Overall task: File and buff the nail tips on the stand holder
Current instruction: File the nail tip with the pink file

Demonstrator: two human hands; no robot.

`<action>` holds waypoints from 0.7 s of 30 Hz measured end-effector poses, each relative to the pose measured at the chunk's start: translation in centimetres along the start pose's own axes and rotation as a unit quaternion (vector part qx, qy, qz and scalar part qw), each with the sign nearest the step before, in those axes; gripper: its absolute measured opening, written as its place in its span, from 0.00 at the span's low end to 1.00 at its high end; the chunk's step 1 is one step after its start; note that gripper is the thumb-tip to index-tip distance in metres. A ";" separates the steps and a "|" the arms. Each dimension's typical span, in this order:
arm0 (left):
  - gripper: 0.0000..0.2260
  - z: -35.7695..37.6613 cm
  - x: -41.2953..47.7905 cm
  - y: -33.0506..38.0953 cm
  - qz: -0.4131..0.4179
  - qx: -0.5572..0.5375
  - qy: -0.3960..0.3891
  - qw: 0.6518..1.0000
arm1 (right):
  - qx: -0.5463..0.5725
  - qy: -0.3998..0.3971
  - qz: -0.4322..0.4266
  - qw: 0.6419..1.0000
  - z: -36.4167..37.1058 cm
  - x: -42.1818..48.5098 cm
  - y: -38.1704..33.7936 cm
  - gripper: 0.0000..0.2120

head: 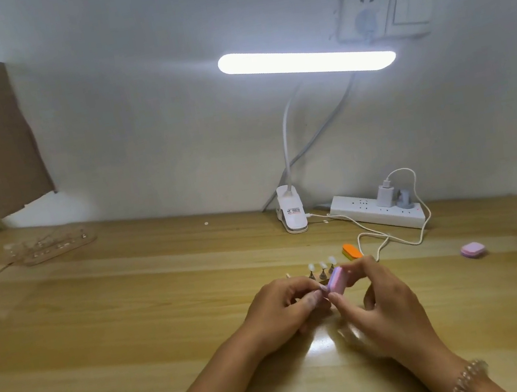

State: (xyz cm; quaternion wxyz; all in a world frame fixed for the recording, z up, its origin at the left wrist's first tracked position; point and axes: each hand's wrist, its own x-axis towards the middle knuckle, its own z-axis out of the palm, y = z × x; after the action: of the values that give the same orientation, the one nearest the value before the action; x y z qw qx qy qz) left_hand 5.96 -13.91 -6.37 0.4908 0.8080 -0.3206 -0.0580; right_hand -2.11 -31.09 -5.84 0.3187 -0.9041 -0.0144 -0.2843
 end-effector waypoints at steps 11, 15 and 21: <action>0.10 0.0 -0.1 0.1 0.005 0.011 -0.012 1.000 | -0.021 -0.047 -0.034 0.998 0.2 -0.4 -0.3 0.17; 0.09 -0.1 -0.1 0.0 0.008 0.018 -0.015 1.000 | -0.009 -0.020 -0.013 1.000 0.1 -0.3 0.0 0.17; 0.10 0.0 -0.2 0.1 0.006 0.016 -0.016 1.000 | 0.001 -0.009 0.001 1.000 -0.1 0.0 0.1 0.16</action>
State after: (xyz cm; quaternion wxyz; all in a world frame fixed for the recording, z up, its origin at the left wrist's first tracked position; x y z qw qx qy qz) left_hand 5.78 -13.80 -6.31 0.4727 0.8132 -0.3338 -0.0626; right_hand -2.17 -31.18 -5.83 0.3199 -0.9063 -0.0163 -0.2756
